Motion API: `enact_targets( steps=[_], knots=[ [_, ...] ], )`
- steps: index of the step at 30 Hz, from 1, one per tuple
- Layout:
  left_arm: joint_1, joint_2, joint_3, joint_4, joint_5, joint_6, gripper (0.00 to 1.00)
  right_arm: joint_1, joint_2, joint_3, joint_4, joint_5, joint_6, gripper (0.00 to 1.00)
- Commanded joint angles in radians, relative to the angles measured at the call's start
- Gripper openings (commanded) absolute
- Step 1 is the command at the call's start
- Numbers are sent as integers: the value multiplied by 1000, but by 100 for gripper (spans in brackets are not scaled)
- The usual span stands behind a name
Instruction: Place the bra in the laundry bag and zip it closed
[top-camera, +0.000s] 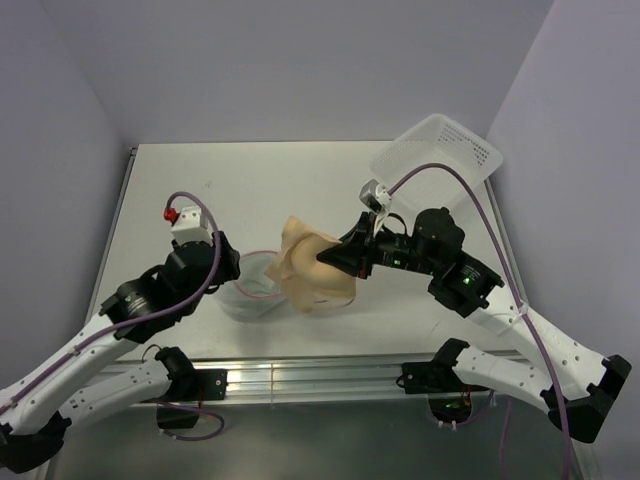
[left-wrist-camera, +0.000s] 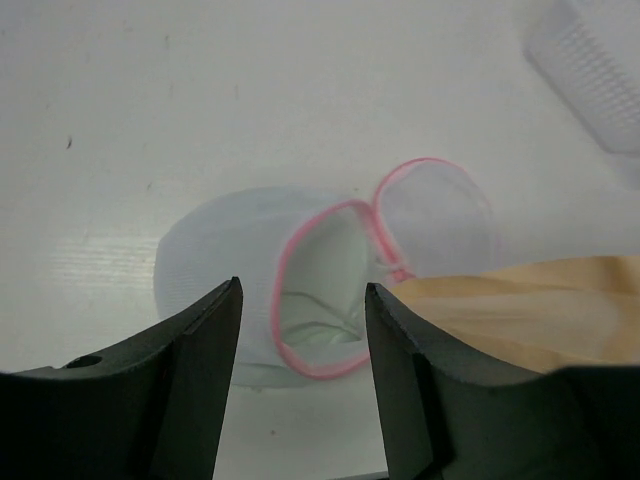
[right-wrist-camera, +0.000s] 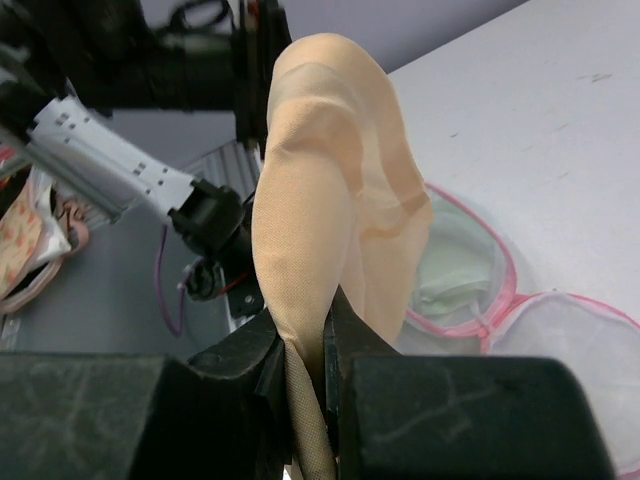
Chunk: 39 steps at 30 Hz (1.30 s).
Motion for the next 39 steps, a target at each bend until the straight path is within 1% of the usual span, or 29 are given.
enact_targets(
  steps=[1, 6, 10, 13, 14, 15, 18, 19, 20, 23, 28, 34, 39],
  knots=[
    [53, 57, -37, 28, 10, -31, 59, 6, 9, 63, 72, 98, 31, 0],
    [84, 109, -103, 103, 89, -44, 56, 6, 58, 84, 134, 110, 57, 0],
    [93, 143, -137, 132, 88, -61, 54, 6, 119, 100, 152, 128, 58, 0],
    [95, 166, -154, 141, 74, -69, 49, 6, 163, 117, 171, 138, 68, 0],
    [96, 169, -163, 143, 68, -74, 42, 8, 176, 121, 187, 135, 71, 0],
    [95, 169, -169, 149, 68, -77, 38, 8, 196, 118, 206, 130, 83, 0],
    [96, 148, -203, 183, 71, -90, 17, 8, 231, 104, 293, 124, 112, 0],
    [96, 140, -210, 192, 74, -94, 6, 8, 242, 98, 340, 122, 123, 0],
    [96, 120, -226, 210, 76, -98, 1, 8, 249, 83, 367, 118, 130, 0],
    [96, 93, -256, 233, 77, -117, 0, 12, 282, 20, 496, 115, 166, 0],
    [98, 39, -283, 290, 89, -133, 0, 55, 380, -43, 626, 150, 176, 0],
    [99, 10, -298, 356, 111, -137, 0, 139, 506, -78, 684, 184, 172, 0],
    [101, -7, -299, 390, 128, -130, 0, 178, 575, -133, 737, 204, 213, 0]
  ],
)
